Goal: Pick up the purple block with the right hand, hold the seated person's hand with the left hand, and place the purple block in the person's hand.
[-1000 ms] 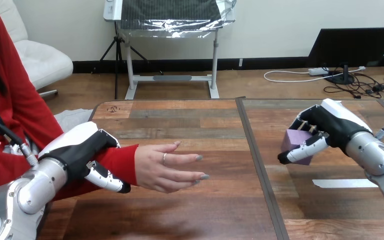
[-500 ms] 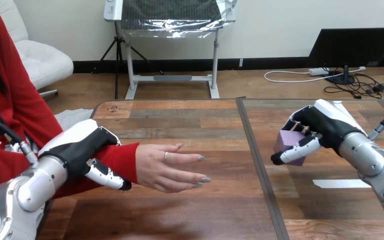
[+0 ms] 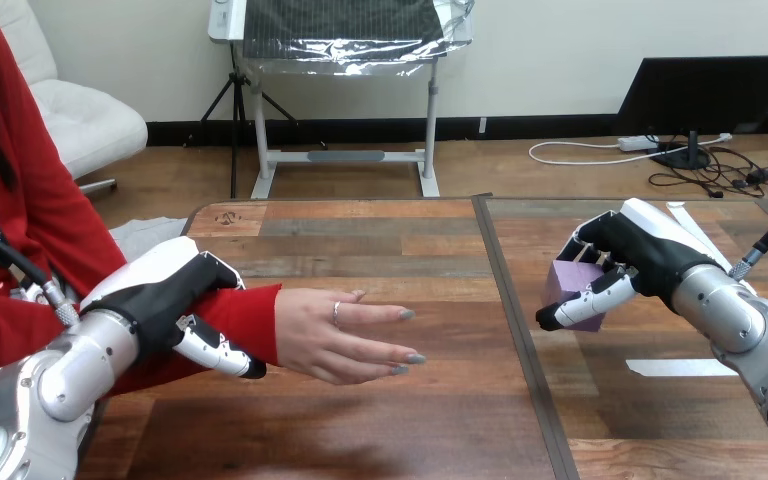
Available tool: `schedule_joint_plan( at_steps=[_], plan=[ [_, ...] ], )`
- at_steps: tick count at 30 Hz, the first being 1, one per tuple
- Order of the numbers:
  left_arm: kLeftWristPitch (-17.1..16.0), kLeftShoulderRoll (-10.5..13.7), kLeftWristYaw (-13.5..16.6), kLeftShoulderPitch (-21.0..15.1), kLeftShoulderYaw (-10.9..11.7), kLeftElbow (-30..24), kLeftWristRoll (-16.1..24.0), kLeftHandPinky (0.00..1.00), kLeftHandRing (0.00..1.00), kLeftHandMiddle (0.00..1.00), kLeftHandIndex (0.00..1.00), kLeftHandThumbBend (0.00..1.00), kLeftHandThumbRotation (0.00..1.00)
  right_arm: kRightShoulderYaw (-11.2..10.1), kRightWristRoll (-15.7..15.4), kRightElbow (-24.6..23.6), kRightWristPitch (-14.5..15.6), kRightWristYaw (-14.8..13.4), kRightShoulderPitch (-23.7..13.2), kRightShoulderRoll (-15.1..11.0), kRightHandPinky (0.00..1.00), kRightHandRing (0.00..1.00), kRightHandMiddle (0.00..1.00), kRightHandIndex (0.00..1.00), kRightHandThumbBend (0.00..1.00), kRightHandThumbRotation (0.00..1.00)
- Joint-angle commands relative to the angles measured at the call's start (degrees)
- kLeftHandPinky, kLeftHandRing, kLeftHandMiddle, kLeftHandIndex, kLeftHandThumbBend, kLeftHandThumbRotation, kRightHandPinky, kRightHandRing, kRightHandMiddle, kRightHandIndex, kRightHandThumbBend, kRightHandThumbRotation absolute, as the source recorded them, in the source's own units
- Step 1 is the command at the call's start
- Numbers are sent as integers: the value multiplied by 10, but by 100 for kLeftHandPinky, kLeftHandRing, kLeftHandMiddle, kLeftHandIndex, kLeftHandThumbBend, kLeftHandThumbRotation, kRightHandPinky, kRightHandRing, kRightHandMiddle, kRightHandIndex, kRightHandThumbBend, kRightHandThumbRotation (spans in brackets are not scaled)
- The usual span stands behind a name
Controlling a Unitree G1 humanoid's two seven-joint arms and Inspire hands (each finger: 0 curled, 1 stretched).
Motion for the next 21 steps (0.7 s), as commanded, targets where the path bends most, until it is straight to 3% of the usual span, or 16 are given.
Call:
schedule_joint_plan(
  at_steps=[1,21],
  plan=[
    [-18,-19,29,-106,15,-19,-15,20,27,36,42,70,0,-14,13,-33,-23,-8,-53,9,40,43,47,47,84,0],
    [-31,-45,41,-125,-1,17,-6,20,27,36,42,71,0,-19,22,-44,-20,8,-59,23,40,42,47,47,83,0]
  ],
)
